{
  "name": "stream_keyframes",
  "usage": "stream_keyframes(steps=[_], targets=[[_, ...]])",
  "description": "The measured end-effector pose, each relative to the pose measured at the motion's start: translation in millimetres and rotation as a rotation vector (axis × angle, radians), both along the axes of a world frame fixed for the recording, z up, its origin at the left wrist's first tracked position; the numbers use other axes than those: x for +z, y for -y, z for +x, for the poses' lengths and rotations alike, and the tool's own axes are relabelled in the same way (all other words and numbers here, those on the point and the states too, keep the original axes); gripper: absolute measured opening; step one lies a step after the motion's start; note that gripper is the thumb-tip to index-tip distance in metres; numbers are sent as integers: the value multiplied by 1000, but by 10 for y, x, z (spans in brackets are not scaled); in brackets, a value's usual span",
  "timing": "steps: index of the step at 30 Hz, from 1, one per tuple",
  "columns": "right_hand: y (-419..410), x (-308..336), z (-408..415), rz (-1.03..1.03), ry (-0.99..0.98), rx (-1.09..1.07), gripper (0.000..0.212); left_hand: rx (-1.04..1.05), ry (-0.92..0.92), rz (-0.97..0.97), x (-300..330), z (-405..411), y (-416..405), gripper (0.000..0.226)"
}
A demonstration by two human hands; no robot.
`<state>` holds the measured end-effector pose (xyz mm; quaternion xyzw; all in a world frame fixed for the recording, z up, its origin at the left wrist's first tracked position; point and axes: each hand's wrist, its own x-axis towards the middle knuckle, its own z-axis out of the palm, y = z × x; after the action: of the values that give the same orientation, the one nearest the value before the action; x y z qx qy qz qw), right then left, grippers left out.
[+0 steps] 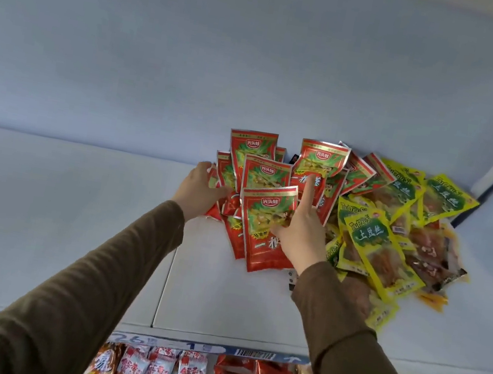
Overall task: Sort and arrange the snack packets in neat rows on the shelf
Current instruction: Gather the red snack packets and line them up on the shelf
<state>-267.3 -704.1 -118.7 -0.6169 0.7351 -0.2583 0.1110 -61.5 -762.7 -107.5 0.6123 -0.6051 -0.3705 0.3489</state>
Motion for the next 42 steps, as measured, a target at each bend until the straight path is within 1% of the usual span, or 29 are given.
stream_keyframes(steps=[1, 3, 5, 6, 8, 9, 10, 11, 12, 13, 14, 15, 18, 19, 20, 23, 26, 29, 31, 33, 35, 38, 40, 42], targets=[[38, -9, -12, -7, 37, -10, 119, 22, -22, 16, -17, -1, 69, 75], [106, 26, -53, 15, 79, -9, 95, 60, -38, 33, -55, 9, 203, 84], [151, 76, -93, 48, 107, 9, 69, 82, -88, 76, -71, 21, 301, 85], [156, 88, -104, 55, 95, 17, 62, 87, -121, 104, -84, 17, 340, 84], [188, 63, -112, 69, -14, 34, 65, 85, -169, 140, -106, -8, 400, 78], [207, 28, -111, 92, -74, 43, 67, 77, -188, 149, -112, -21, 427, 71], [224, -13, -108, 110, -108, 55, 64, 67, -202, 157, -109, -34, 451, 61], [241, -50, -105, 126, -107, 66, 56, 51, -217, 155, -119, -47, 483, 48], [247, -70, -100, 131, -72, 80, 45, 38, -228, 158, -123, -60, 503, 39], [258, -81, -98, 130, -18, 92, 34, 26, -235, 164, -133, -67, 528, 36], [268, -76, -99, 112, 43, 112, 26, 27, -237, 177, -134, -68, 544, 36], [290, -53, -106, 84, 119, 131, 23, 37, -240, 180, -137, -67, 568, 36], [401, 146, -123, -23, 413, 124, 22, 47, -248, 178, -142, -63, 638, 33], [475, 214, -130, -59, 450, 98, 23, 38, -250, 178, -140, -73, 653, 33], [550, 270, -134, -82, 437, 68, 26, 30, -247, 174, -124, -93, 654, 35], [772, 314, -107, -77, 285, -43, 43, 34, -242, 138, -77, -166, 676, 40], [909, 219, -52, -36, 224, -107, 47, 21, -306, 107, -19, -232, 687, 48], [972, 126, -10, -17, 257, -106, 44, -62, -443, 117, 24, -262, 657, 54], [980, 72, 3, -51, 316, -104, 35, -146, -519, 185, 72, -302, 599, 57], [967, 23, 19, -82, 371, -86, 27, -225, -540, 263, 104, -364, 574, 59], [960, -34, 50, -98, 379, -56, 26, -254, -533, 323, 110, -420, 585, 60], [946, -120, 124, -133, 316, -37, 28, -239, -471, 397, 97, -483, 620, 64], [933, -145, 159, -161, 291, -38, 26, -195, -405, 402, 89, -512, 640, 62], [941, -149, 157, -173, 317, -32, 23, -155, -377, 382, 94, -536, 640, 55]])
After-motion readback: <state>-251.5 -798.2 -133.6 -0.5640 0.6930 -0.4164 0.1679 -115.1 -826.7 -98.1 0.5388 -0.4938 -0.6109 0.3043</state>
